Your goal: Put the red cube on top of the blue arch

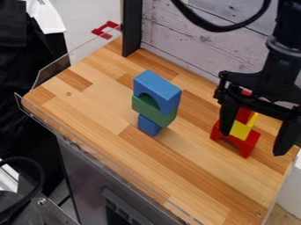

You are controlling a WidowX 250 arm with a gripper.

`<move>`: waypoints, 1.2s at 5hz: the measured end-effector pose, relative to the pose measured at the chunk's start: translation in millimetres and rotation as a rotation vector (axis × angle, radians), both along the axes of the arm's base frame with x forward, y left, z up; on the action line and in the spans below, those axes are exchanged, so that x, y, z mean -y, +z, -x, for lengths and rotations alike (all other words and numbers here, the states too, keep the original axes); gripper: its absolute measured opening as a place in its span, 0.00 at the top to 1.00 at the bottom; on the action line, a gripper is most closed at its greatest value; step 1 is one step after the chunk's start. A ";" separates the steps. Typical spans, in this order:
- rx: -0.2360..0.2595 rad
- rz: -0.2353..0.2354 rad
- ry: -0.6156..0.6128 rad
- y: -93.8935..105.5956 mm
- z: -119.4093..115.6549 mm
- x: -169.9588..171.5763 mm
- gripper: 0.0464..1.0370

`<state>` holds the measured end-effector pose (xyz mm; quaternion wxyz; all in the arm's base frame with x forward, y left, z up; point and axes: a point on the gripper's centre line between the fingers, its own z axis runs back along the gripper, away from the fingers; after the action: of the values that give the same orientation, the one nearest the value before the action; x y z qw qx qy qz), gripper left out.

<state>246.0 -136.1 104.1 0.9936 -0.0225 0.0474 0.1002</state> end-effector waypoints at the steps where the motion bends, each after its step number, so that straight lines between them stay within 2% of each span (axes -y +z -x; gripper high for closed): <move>1: -0.030 -0.015 0.000 -8.8 2.7 -1.3 0.04; 2: -0.008 -0.034 -0.041 -9.0 -4.0 -6.8 0.04; 4: 0.073 -0.063 -0.068 6.5 -28.5 -21.2 0.04; 6: 0.070 -0.058 -0.085 3.2 -43.6 -25.9 0.04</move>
<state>289.7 -110.2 107.3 0.9982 0.0047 0.0105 0.0583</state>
